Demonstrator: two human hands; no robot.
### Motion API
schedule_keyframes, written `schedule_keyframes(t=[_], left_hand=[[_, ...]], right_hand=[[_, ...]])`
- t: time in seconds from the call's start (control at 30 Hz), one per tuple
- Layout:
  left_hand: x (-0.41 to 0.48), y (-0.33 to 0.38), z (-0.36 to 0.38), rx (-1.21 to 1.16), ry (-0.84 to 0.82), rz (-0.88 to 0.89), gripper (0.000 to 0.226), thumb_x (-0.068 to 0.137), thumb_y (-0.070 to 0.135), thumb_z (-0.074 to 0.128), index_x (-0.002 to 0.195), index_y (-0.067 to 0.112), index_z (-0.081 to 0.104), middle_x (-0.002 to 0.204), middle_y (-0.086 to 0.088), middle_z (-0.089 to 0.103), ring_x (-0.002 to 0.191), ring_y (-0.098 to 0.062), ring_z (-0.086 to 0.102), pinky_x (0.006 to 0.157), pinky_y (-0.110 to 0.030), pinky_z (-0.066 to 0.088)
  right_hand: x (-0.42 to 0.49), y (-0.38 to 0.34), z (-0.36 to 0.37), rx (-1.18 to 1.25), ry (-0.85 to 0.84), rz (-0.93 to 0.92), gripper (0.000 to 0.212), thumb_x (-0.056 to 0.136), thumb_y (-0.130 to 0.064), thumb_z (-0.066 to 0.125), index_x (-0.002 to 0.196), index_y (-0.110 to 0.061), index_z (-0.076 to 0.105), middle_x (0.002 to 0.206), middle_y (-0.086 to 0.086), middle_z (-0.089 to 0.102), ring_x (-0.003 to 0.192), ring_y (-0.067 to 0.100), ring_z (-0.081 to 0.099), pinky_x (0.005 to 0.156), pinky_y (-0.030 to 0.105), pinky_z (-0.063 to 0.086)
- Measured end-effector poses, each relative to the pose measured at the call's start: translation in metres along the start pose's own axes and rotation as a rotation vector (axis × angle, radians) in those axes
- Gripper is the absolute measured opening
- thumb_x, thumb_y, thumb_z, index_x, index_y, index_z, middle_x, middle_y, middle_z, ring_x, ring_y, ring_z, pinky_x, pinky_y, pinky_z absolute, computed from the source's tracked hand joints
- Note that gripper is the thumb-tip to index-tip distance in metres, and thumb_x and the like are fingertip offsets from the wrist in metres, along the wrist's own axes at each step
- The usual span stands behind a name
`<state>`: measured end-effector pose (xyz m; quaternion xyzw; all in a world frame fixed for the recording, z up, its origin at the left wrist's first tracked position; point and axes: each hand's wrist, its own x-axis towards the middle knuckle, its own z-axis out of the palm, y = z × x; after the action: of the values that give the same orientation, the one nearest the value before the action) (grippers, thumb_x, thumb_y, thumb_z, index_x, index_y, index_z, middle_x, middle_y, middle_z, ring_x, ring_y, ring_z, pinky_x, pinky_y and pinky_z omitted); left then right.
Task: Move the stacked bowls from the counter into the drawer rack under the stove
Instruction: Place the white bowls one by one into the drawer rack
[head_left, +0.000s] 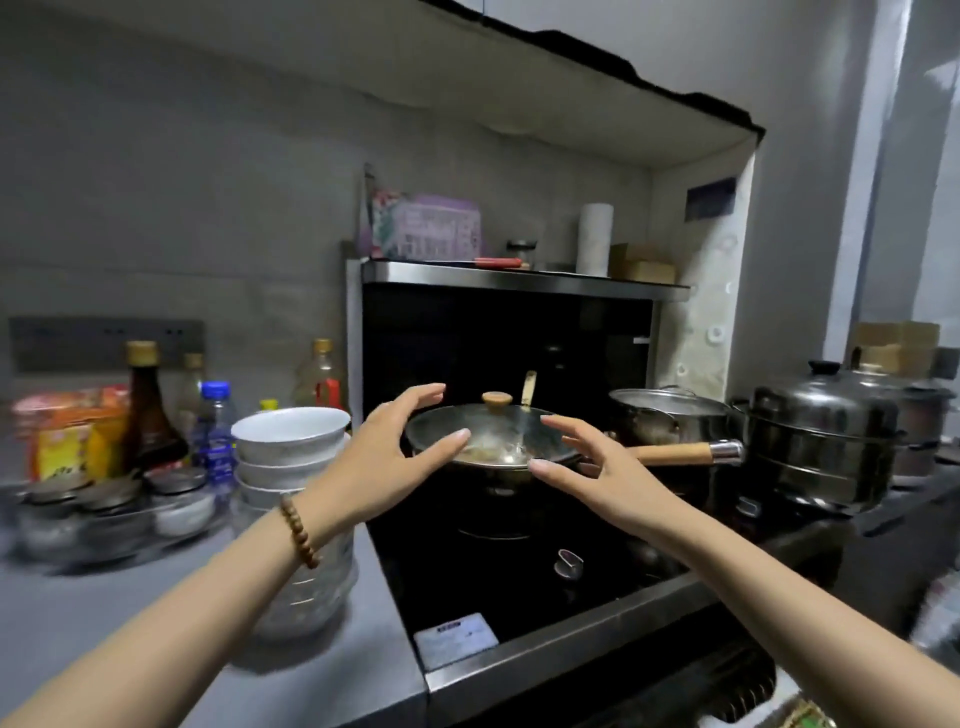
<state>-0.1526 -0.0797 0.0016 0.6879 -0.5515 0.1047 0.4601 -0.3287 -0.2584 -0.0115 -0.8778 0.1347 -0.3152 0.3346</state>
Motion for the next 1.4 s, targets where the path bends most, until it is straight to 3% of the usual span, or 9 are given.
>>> schedule_keyframes(t=[0.13, 0.37, 0.57, 0.7, 0.83, 0.97, 1.27, 1.33, 1.4], left_hand=[[-0.004, -0.022, -0.047, 0.067, 0.068, -0.051, 0.065, 0.078, 0.059, 0.057, 0.134, 0.031, 0.042, 0.135, 0.018, 0.046, 0.123, 0.004, 0.038, 0.099, -0.019, 0.028], [-0.017, -0.068, -0.104, 0.099, 0.111, -0.213, 0.065, 0.077, 0.058, 0.06, 0.134, 0.035, 0.041, 0.139, 0.017, 0.044, 0.127, -0.002, 0.038, 0.101, -0.023, 0.031], [-0.029, -0.106, -0.122, 0.074, 0.077, -0.371, 0.092, 0.062, 0.072, 0.06, 0.14, 0.029, 0.034, 0.144, 0.008, 0.039, 0.12, -0.003, 0.038, 0.097, -0.023, 0.034], [-0.031, -0.123, -0.118, -0.022, 0.048, -0.449, 0.1, 0.052, 0.08, 0.059, 0.137, 0.031, 0.036, 0.13, 0.014, 0.042, 0.113, -0.003, 0.044, 0.086, -0.016, 0.038], [-0.027, -0.133, -0.112, -0.104, 0.004, -0.463, 0.078, 0.054, 0.08, 0.06, 0.121, 0.046, 0.038, 0.115, 0.024, 0.046, 0.095, 0.011, 0.046, 0.061, -0.004, 0.041], [-0.026, -0.142, -0.108, -0.115, 0.016, -0.47, 0.079, 0.051, 0.083, 0.062, 0.119, 0.051, 0.036, 0.108, 0.033, 0.042, 0.1, 0.007, 0.047, 0.066, -0.005, 0.041], [-0.025, -0.143, -0.102, -0.198, 0.039, -0.446, 0.06, 0.052, 0.079, 0.065, 0.103, 0.057, 0.041, 0.105, 0.041, 0.043, 0.098, 0.016, 0.044, 0.065, -0.004, 0.042], [-0.024, -0.14, -0.103, -0.231, 0.06, -0.431, 0.06, 0.051, 0.08, 0.065, 0.102, 0.059, 0.043, 0.108, 0.039, 0.045, 0.102, 0.012, 0.047, 0.065, -0.005, 0.045], [-0.021, -0.139, -0.104, -0.234, 0.085, -0.403, 0.07, 0.05, 0.08, 0.065, 0.112, 0.056, 0.046, 0.121, 0.026, 0.05, 0.116, -0.003, 0.049, 0.08, -0.017, 0.052]], right_hand=[[0.033, -0.032, 0.038, 0.061, -0.072, -0.067, 0.066, 0.073, -0.054, 0.068, 0.133, -0.036, 0.047, 0.138, -0.013, 0.047, 0.128, 0.008, 0.045, 0.11, 0.038, 0.038], [0.079, -0.074, 0.099, 0.129, -0.192, -0.137, 0.061, 0.078, -0.048, 0.068, 0.133, -0.037, 0.045, 0.14, -0.016, 0.044, 0.131, 0.008, 0.041, 0.106, 0.028, 0.038], [0.104, -0.081, 0.136, 0.198, -0.258, -0.112, 0.065, 0.076, -0.051, 0.069, 0.134, -0.036, 0.045, 0.147, -0.011, 0.04, 0.134, 0.011, 0.04, 0.109, 0.033, 0.036], [0.113, -0.077, 0.152, 0.237, -0.269, -0.067, 0.065, 0.071, -0.057, 0.069, 0.129, -0.039, 0.049, 0.144, -0.006, 0.045, 0.133, 0.012, 0.042, 0.108, 0.03, 0.034], [0.117, -0.072, 0.161, 0.284, -0.279, -0.056, 0.064, 0.057, -0.07, 0.07, 0.114, -0.044, 0.059, 0.13, -0.016, 0.058, 0.126, 0.005, 0.049, 0.111, 0.034, 0.036], [0.119, -0.07, 0.167, 0.302, -0.275, -0.06, 0.06, 0.053, -0.07, 0.07, 0.106, -0.042, 0.065, 0.123, -0.017, 0.062, 0.124, 0.003, 0.05, 0.111, 0.035, 0.036], [0.116, -0.07, 0.172, 0.33, -0.214, -0.08, 0.027, 0.074, -0.043, 0.074, 0.097, -0.029, 0.069, 0.108, -0.022, 0.067, 0.104, -0.017, 0.055, 0.079, 0.004, 0.039], [0.117, -0.071, 0.172, 0.352, -0.193, -0.087, 0.027, 0.073, -0.042, 0.074, 0.095, -0.028, 0.07, 0.106, -0.018, 0.07, 0.106, -0.012, 0.058, 0.095, 0.015, 0.038], [0.118, -0.073, 0.172, 0.385, -0.178, -0.103, 0.028, 0.071, -0.045, 0.075, 0.093, -0.027, 0.07, 0.106, -0.013, 0.072, 0.11, 0.001, 0.061, 0.107, 0.032, 0.038]])
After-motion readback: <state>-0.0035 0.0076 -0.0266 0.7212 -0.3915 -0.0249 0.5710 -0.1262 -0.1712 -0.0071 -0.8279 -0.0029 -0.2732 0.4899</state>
